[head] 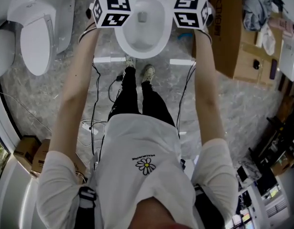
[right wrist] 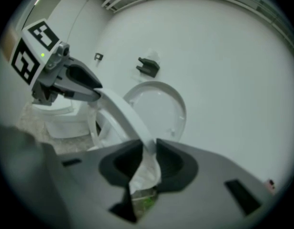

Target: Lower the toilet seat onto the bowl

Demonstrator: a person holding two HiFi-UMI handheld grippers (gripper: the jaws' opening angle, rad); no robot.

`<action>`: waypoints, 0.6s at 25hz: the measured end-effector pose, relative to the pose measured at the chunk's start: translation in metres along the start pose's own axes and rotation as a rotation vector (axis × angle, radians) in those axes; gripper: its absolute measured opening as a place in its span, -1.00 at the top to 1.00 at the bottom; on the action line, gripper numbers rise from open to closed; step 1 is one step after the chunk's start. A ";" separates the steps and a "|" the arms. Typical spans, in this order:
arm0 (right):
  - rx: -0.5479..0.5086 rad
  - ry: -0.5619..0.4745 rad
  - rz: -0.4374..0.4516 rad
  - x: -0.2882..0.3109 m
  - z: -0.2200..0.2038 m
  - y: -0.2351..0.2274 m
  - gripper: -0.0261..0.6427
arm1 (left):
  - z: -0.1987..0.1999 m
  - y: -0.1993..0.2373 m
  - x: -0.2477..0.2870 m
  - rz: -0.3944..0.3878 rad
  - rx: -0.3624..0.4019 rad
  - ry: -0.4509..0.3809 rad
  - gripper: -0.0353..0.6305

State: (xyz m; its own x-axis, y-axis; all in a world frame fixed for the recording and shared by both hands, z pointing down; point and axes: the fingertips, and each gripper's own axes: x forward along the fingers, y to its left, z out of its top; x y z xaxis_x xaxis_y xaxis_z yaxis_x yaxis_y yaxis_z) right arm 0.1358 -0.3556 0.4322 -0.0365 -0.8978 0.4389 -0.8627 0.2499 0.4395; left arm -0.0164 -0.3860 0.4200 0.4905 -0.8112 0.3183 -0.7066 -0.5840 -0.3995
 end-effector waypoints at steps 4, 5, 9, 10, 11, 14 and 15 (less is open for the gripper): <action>-0.071 -0.002 0.013 -0.030 -0.023 0.022 0.61 | -0.016 -0.026 -0.033 -0.008 0.043 0.047 0.49; -0.095 -0.001 0.014 -0.037 -0.029 0.026 0.61 | -0.020 -0.033 -0.040 -0.012 0.057 0.058 0.48; -0.145 0.003 0.016 -0.058 -0.047 0.043 0.61 | -0.037 -0.053 -0.061 -0.021 0.110 0.087 0.48; -0.148 0.006 0.022 -0.062 -0.050 0.048 0.60 | -0.041 -0.056 -0.066 -0.019 0.121 0.090 0.48; -0.153 0.010 0.031 -0.066 -0.053 0.054 0.60 | -0.045 -0.059 -0.071 -0.016 0.133 0.094 0.48; -0.179 0.023 0.068 -0.078 -0.066 0.067 0.58 | -0.057 -0.072 -0.086 -0.014 0.171 0.126 0.48; -0.191 0.028 0.078 -0.081 -0.070 0.070 0.57 | -0.061 -0.077 -0.089 -0.015 0.185 0.138 0.48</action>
State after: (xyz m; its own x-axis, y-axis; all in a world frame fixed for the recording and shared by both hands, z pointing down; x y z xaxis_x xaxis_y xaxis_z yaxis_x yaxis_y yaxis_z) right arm 0.1134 -0.2394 0.4825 -0.0832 -0.8634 0.4976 -0.7464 0.3848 0.5430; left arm -0.0367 -0.2666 0.4747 0.4167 -0.7980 0.4353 -0.5878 -0.6018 -0.5407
